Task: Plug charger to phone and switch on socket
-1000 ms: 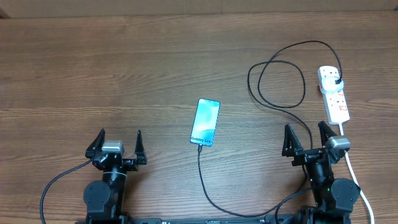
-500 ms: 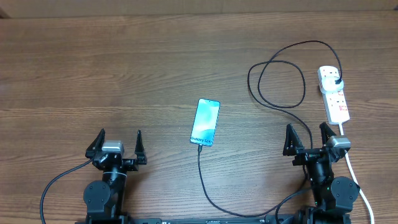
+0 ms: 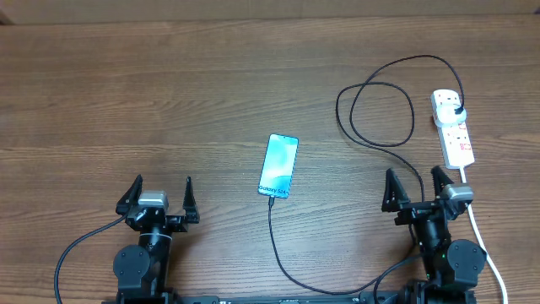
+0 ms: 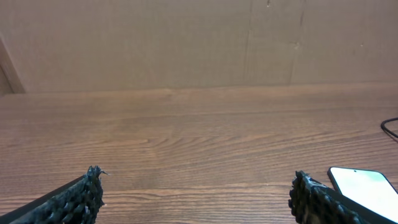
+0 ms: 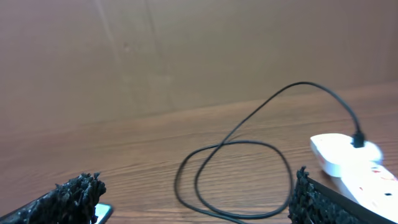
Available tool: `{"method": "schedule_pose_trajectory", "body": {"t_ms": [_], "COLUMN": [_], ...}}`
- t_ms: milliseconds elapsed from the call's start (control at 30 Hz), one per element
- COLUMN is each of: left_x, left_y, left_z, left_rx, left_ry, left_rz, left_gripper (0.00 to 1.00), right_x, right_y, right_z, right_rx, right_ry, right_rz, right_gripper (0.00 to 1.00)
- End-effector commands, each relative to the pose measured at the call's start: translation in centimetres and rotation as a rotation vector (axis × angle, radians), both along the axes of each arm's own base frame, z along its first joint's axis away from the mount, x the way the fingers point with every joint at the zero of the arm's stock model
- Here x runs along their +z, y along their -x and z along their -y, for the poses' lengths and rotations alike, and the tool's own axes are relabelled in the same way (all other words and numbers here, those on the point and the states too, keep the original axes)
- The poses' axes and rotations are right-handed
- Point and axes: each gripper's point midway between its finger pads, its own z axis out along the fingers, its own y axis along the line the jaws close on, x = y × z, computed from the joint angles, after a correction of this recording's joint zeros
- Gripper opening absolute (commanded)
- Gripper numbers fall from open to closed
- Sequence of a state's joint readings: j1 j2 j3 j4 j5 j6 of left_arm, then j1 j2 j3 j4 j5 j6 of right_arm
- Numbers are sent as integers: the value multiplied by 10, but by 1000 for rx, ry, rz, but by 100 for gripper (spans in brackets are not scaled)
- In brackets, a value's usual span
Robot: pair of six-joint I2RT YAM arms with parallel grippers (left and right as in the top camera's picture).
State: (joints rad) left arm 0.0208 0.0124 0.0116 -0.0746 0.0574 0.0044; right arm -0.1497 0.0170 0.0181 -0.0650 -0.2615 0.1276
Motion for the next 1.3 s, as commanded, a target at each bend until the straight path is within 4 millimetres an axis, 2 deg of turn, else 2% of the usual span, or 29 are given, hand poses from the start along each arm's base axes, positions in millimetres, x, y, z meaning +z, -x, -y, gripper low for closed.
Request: {"method": "schedule_pose_trajectory", "body": {"t_ms": [0,200,1267], "left_x": [-1,-1,-1], "left_y": [0,0,0], "left_z": [2,2,2], "left_rx": [-14,-14,-14], "left_ry": [-21,-21,-21], "left_rz": [3,2,2], "left_gripper": [99,100,99], "right_x": [-4,-4,-4], "right_y": [-1,0,0], "right_z": [-3,-13,-13], "right_rx": [11,51,52], "right_ry": [-3,-2,-2], "right_rz": [-8,-9,-9], "right_gripper": [100,100,100]}}
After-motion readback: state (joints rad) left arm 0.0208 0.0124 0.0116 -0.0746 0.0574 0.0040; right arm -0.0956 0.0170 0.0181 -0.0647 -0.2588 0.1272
